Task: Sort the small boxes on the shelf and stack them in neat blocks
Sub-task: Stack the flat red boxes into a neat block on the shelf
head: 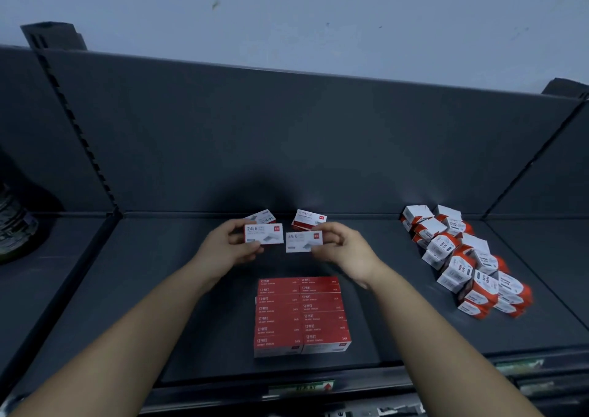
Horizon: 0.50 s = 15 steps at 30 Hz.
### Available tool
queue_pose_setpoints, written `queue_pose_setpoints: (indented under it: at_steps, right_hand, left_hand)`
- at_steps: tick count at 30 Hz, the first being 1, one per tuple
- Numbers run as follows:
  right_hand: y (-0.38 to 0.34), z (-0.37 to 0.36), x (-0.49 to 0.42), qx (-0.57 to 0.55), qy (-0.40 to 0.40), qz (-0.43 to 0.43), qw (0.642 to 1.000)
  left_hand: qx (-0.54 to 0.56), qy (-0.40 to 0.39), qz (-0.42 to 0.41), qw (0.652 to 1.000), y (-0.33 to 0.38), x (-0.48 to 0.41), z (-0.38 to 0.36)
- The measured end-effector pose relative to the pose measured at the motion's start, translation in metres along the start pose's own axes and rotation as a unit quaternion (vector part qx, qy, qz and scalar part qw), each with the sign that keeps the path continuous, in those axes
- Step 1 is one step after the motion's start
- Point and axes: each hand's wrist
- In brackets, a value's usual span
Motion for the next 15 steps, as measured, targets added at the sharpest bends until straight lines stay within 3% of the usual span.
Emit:
queue_pose_setpoints:
  at_steps: [3, 7, 15]
  right_hand:
    - [-0.006, 0.001, 0.005, -0.170, 0.023, 0.007, 0.985]
    - [-0.017, 0.004, 0.009, -0.266, 0.069, 0.035, 0.961]
    - [-0.034, 0.004, 0.019, -0.264, 0.058, 0.078, 0.960]
  left_hand:
    - [0.079, -0.007, -0.005, 0.997, 0.010, 0.004, -0.001]
    - [0.120, -0.022, -0.023, 0.992, 0.022, 0.011, -0.010]
    - [0.147, -0.044, -0.047, 0.987, 0.033, 0.021, -0.028]
Point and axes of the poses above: each hand's wrist, its own x-axis away from the middle knuckle, its own z-axis out of the back of the hand, y = z × x, and after that the axes turned 4 degrees about z, right-handed
